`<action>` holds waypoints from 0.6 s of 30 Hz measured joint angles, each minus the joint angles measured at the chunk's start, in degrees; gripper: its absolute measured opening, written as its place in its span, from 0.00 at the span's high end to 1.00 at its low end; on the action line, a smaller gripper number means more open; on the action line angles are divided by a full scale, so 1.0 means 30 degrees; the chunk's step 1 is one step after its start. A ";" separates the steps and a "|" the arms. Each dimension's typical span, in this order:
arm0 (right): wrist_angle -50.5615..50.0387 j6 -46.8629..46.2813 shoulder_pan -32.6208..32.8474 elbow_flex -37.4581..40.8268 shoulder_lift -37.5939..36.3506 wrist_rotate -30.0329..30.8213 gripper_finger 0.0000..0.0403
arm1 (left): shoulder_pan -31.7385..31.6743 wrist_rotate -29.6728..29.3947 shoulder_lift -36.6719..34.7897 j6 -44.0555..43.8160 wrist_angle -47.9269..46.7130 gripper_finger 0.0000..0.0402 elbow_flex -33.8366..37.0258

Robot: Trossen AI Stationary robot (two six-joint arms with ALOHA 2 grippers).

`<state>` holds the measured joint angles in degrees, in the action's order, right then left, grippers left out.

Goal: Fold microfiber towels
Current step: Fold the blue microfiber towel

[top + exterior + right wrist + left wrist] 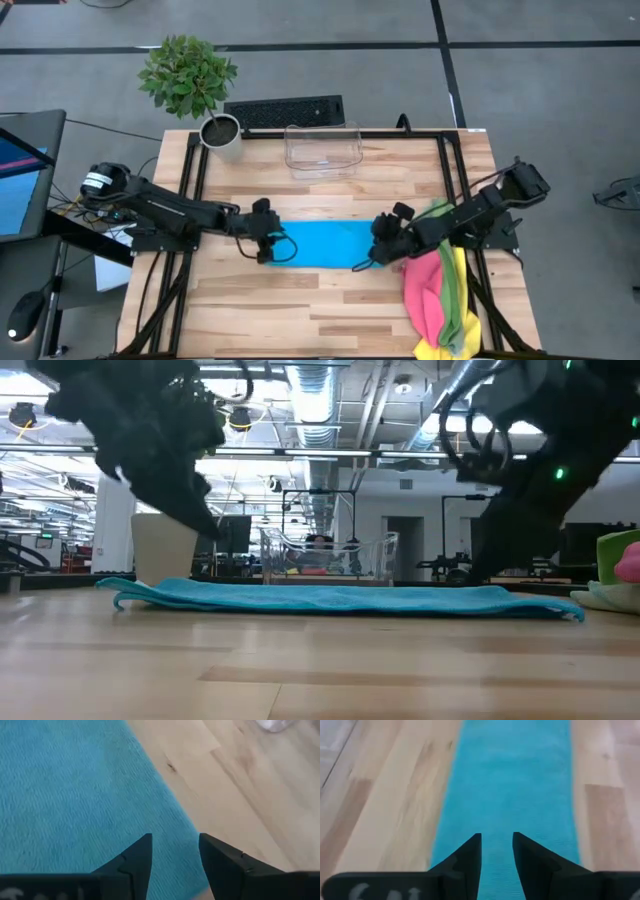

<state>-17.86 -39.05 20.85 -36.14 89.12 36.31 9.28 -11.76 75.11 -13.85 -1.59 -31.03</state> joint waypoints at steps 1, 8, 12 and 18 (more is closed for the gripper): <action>0.1030 0.0039 -0.0162 0.0498 0.0000 -0.0054 0.54 | -0.0240 0.0198 0.0000 -0.0137 0.0353 0.77 0.0334; 0.2194 -0.0821 -0.0229 0.1909 -0.0007 -0.0553 0.56 | -0.0648 0.0638 0.0000 -0.0650 0.0855 0.82 0.1826; 0.1841 -0.0974 -0.0236 0.1916 -0.0015 -0.0413 0.58 | -0.0648 0.0167 0.0001 -0.0945 0.0963 0.85 0.2436; 0.1498 -0.0828 -0.0228 0.1960 -0.0734 -0.0599 0.59 | -0.0663 -0.0108 0.0000 -0.1389 0.2076 0.87 0.3542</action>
<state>-13.37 -41.54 20.16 -30.26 86.92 34.51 7.29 -12.08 75.11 -18.01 4.63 -20.40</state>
